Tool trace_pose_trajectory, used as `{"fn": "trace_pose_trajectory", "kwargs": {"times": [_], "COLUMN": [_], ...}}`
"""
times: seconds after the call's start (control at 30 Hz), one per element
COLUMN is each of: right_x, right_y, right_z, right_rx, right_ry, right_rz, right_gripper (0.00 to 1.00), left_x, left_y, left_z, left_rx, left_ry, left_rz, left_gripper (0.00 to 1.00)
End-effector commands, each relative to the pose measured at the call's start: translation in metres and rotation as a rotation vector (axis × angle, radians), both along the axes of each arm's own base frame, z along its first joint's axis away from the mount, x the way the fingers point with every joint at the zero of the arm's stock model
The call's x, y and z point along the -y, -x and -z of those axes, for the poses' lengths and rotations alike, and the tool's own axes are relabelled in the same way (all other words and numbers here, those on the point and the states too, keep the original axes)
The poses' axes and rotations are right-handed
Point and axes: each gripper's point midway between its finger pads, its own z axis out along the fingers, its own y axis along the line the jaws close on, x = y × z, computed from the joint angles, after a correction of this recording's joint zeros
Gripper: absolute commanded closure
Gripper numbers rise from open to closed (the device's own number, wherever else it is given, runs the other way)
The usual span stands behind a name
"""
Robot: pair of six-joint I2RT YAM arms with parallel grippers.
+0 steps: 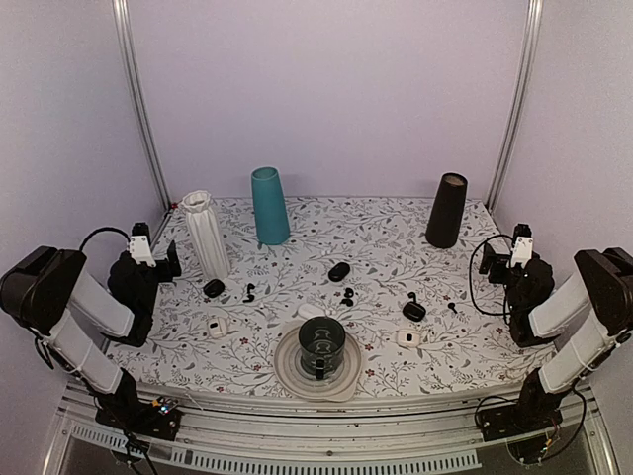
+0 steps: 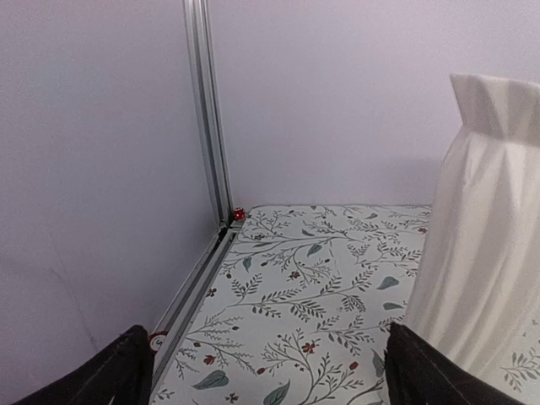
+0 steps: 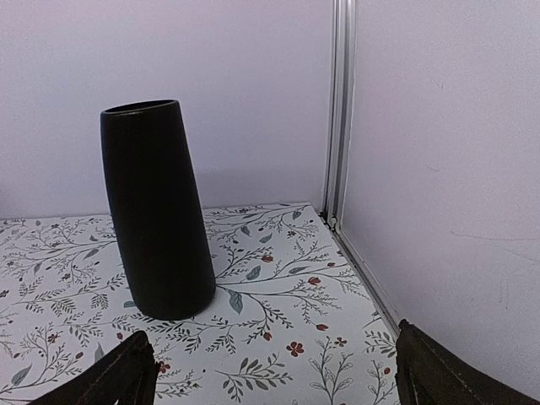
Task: Insert the wireless bluetooth earbuds into the charging case
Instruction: Move the charging case to the center of the board.
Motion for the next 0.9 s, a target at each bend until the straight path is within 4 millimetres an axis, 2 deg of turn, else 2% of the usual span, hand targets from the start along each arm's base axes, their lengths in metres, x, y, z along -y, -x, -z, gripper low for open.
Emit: {"fn": "trace_pose_trajectory", "kwargs": {"times": [0.0,0.43,0.57,0.67,0.8,0.87], "right_x": [-0.002,-0.002,-0.006,-0.008,-0.043,-0.063], "right_y": [-0.002,-0.001,0.002,-0.002,-0.024,-0.034], "right_z": [-0.007,-0.008,-0.012,-0.018,-0.052,-0.073], "right_rx": [0.021,0.023,0.035,0.012,-0.045,-0.051], "right_ry": [-0.014,-0.014,-0.002,0.005,0.083,0.000], "right_rz": [-0.019,-0.018,-0.038,-0.030,-0.078,-0.138], "right_gripper": [0.01,0.01,0.01,0.01,0.01,0.01], "left_x": [-0.003,-0.003,-0.002,0.020,0.068,0.088], "left_y": [-0.001,-0.001,0.004,-0.009,-0.030,-0.034], "left_z": [-0.005,-0.006,-0.022,-0.048,-0.089,-0.109], "left_rx": [0.017,0.021,0.029,-0.011,-0.101,-0.121], "left_ry": [0.005,0.006,-0.025,-0.027,0.130,0.150], "left_rz": [-0.002,-0.003,-0.051,-0.015,0.206,0.290], "left_gripper": [0.04,0.04,0.04,0.04,0.04,0.04]}}
